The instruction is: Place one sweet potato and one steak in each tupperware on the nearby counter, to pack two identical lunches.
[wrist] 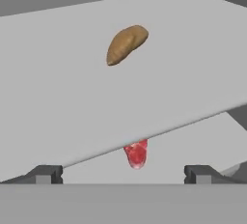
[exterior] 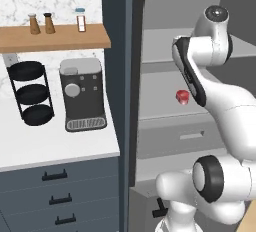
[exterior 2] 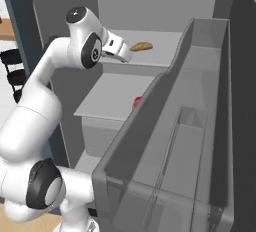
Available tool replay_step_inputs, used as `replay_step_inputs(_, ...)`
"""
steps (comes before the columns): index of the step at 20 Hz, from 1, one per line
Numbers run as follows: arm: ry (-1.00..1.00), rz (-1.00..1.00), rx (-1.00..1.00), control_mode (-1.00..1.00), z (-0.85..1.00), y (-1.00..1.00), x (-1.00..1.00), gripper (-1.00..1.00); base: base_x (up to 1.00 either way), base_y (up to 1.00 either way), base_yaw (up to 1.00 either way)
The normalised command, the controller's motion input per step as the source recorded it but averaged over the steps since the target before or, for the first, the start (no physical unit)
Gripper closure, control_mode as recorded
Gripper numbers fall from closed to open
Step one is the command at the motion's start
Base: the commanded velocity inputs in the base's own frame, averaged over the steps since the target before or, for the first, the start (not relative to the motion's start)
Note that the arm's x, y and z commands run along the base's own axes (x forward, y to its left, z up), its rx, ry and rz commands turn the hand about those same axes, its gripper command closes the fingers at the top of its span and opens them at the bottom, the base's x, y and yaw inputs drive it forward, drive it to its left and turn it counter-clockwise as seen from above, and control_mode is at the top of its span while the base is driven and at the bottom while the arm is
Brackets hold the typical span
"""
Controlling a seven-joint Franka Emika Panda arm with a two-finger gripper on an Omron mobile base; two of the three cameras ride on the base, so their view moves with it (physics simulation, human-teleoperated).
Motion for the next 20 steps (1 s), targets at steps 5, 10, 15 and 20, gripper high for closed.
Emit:
replay_step_inputs(5, 0.00, 0.00, 0.00, -1.00, -0.14, -0.25, 0.46, -1.00, 0.00, 0.00, 0.00)
replay_step_inputs(10, 0.00, 0.00, 0.00, -1.00, -0.07, -0.14, 0.52, -1.00, 0.00, 0.00, 0.00)
replay_step_inputs(15, 0.00, 0.00, 0.00, -1.00, 0.00, -0.13, 0.60, -1.00, 0.00, 0.00, 0.00)
replay_step_inputs(20, -0.01, 0.00, 0.01, -1.00, 0.00, -0.22, 0.44, -1.00, 0.00, 0.00, 0.00)
